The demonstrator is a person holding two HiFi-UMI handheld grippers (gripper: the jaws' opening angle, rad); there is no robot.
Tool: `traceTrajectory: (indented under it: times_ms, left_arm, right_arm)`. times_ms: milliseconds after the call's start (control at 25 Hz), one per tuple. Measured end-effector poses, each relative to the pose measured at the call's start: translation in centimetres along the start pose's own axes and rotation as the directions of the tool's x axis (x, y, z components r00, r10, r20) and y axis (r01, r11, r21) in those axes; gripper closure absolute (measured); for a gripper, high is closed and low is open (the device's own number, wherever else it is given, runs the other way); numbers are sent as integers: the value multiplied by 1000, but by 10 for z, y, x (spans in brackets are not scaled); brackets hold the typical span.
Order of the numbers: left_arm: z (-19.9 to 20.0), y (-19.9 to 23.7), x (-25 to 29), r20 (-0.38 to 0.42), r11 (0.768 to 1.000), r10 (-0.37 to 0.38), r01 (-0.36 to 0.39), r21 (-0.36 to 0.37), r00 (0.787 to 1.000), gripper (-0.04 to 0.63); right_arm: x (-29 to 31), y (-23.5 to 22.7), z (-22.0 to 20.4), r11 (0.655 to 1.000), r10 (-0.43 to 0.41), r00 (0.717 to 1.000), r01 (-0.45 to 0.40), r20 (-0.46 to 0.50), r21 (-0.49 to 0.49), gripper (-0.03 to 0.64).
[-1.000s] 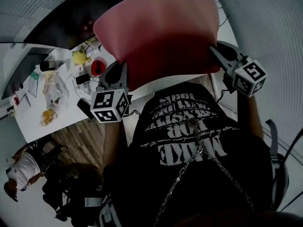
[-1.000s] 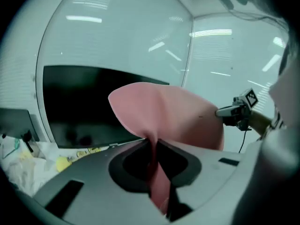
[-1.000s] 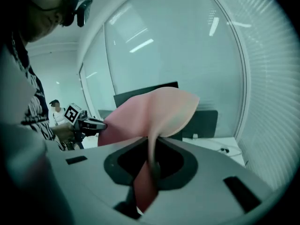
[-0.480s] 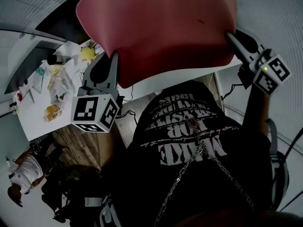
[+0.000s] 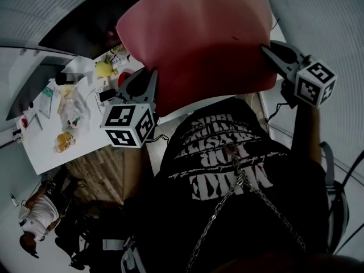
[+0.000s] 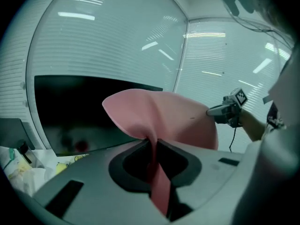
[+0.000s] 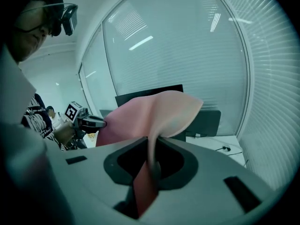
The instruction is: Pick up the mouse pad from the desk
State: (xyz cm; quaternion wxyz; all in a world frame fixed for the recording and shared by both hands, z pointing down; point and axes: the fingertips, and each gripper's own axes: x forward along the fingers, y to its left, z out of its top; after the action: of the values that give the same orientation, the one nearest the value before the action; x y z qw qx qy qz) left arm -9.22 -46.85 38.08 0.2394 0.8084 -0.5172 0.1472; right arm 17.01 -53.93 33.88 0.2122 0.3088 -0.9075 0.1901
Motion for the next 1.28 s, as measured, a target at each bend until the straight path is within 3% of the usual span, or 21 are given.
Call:
traceTrajectory:
  times_ms: [80, 160, 240, 280, 320, 360, 440, 560, 640, 760, 800, 840, 920, 1000, 1280]
  left_arm:
    - [-9, 0, 10, -37, 1000, -9, 8, -18, 999, 536]
    - [-22, 8, 23, -96, 1000, 1, -4, -31, 995, 508]
    - [-45, 28, 38, -177, 997, 66, -71, -22, 982, 454]
    - [-58, 40, 44, -205, 993, 114, -119, -10, 972, 453]
    - [-67, 51, 48, -219, 987, 158, -162, -1, 963, 507]
    - [-73, 59, 50, -219, 982, 187, -191, 1, 958, 514]
    - [-66, 62, 52, -168, 979, 199, -202, -1, 966, 514]
    - [-18, 40, 52, 49, 984, 172, -174, 47, 984, 534]
    - [25, 19, 45, 252, 979, 155, -183, 92, 955, 581]
    - [72, -14, 39, 476, 966, 111, -208, 156, 872, 588]
    - [79, -23, 41, 503, 961, 101, -215, 174, 859, 588]
    - [80, -30, 44, 504, 959, 96, -216, 186, 858, 588]
    - [75, -37, 52, 472, 963, 88, -196, 184, 877, 588]
    - [70, -39, 55, 451, 971, 78, -171, 168, 889, 588]
    - [65, -37, 42, 470, 974, 67, -160, 160, 880, 588]
  right_arm:
    - [7, -11, -9, 1000, -5, 1000, 5, -21, 23, 557]
    - [14, -33, -19, 996, -58, 997, 62, -54, 57, 527]
    - [21, -65, -38, 983, -167, 980, 174, -112, 57, 473]
    - [23, -79, -47, 973, -220, 966, 227, -136, 40, 484]
    - [24, -88, -54, 965, -254, 956, 260, -148, 22, 498]
    - [25, -92, -56, 963, -265, 953, 270, -146, 13, 504]
    - [28, -88, -48, 969, -243, 965, 245, -100, 11, 531]
    - [34, -68, -25, 980, -195, 980, 196, 39, -24, 576]
    - [39, -46, -5, 980, -170, 973, 184, 158, -76, 595]
    - [44, -7, 28, 966, -129, 925, 199, 358, -166, 610]
    - [44, 6, 36, 961, -113, 908, 203, 404, -188, 615]
    - [45, 16, 42, 959, -99, 896, 203, 434, -200, 615]
    - [45, 26, 47, 961, -96, 886, 201, 454, -188, 617]
    - [45, 25, 45, 967, -110, 889, 199, 444, -160, 617]
    - [45, 33, 37, 972, -95, 899, 176, 428, -154, 617]
